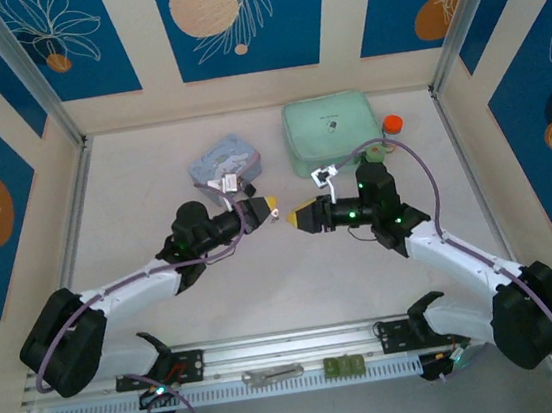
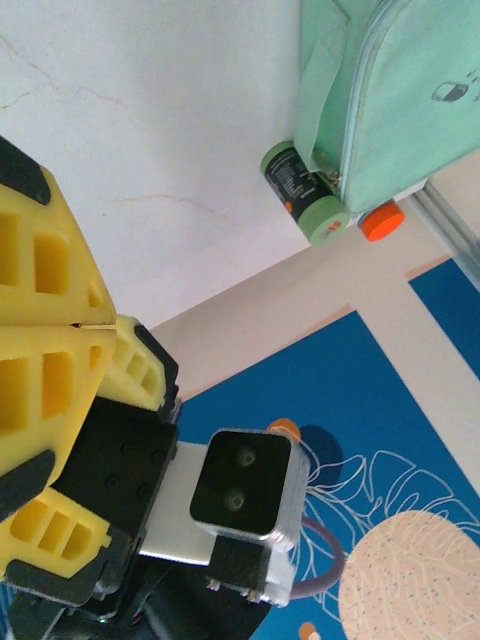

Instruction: Unlock a padlock with a key

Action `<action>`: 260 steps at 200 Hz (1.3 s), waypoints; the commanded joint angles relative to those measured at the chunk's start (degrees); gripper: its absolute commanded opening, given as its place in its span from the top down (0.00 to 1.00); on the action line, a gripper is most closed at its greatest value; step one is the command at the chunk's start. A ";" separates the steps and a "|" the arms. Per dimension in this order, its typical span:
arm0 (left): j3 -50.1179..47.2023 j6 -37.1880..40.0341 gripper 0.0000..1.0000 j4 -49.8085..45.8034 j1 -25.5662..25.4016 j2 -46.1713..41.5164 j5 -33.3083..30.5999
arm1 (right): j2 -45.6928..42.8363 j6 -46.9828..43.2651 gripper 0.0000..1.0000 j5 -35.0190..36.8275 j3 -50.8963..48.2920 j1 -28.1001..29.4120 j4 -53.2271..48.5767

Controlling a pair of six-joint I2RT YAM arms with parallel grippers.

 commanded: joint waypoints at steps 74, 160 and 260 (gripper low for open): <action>-1.05 -3.55 1.00 6.03 -4.23 1.19 -5.36 | 4.61 8.58 0.58 4.97 -3.46 3.26 19.11; -2.68 -6.25 1.00 11.47 -4.79 2.16 -8.19 | 7.79 11.63 0.71 4.24 -4.26 4.09 23.67; -4.08 -8.20 0.89 15.20 -6.35 3.51 -10.66 | 10.16 14.82 1.00 5.19 -5.23 3.01 28.43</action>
